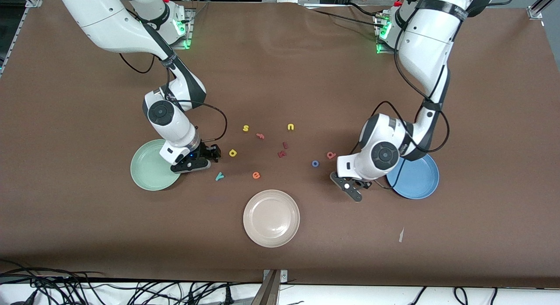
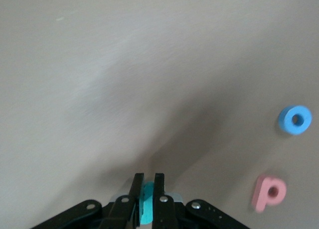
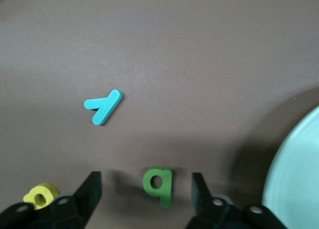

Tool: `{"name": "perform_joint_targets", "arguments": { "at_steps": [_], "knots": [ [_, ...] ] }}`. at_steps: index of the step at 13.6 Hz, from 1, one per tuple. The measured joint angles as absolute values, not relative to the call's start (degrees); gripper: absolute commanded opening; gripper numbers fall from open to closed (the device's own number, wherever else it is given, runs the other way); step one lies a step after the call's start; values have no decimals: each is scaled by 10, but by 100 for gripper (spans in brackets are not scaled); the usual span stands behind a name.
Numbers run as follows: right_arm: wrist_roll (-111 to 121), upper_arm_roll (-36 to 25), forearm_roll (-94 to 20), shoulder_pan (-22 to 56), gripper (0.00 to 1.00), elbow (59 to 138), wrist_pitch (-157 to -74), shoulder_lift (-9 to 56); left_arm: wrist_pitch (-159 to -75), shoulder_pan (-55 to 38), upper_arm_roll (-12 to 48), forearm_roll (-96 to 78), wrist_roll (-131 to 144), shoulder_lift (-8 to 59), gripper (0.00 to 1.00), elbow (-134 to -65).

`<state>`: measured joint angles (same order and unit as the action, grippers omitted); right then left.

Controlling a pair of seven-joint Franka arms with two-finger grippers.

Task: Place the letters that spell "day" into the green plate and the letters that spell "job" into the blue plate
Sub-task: 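Grasp the cyan J with the left gripper while the right gripper grasps the q, then drop the J on the blue plate while the right gripper drops q on green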

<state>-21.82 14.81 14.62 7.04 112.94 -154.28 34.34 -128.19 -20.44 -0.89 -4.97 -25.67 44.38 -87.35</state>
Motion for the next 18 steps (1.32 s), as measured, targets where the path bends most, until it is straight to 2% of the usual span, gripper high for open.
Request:
{"name": "perform_joint_targets", "arguments": {
  "at_steps": [3,5,6,7,12,15,18],
  "knots": [
    [-218,148,150,70,54,1129,-1543,348,-1226,-148,-14,-48,-258,410,0,-873],
    [-218,148,150,70,50,1129,-1543,350,-1201,-97,-15,-47,-261,399,0,-875],
    [-218,148,150,70,48,1129,-1543,350,-1198,-74,-15,-47,-263,399,17,-878],
    [-219,148,150,70,44,1129,-1543,351,-1196,-56,-15,-47,-265,399,99,-885],
    [-219,147,151,70,25,1129,-1543,351,-1184,-42,-4,-48,-189,398,100,-903],
    [-219,147,151,70,24,1129,-1543,351,-1168,-68,33,-47,-18,390,100,-901],
    [-216,144,155,70,24,1124,-1539,348,-1167,-143,41,-47,72,388,100,-901]
  ]
}}
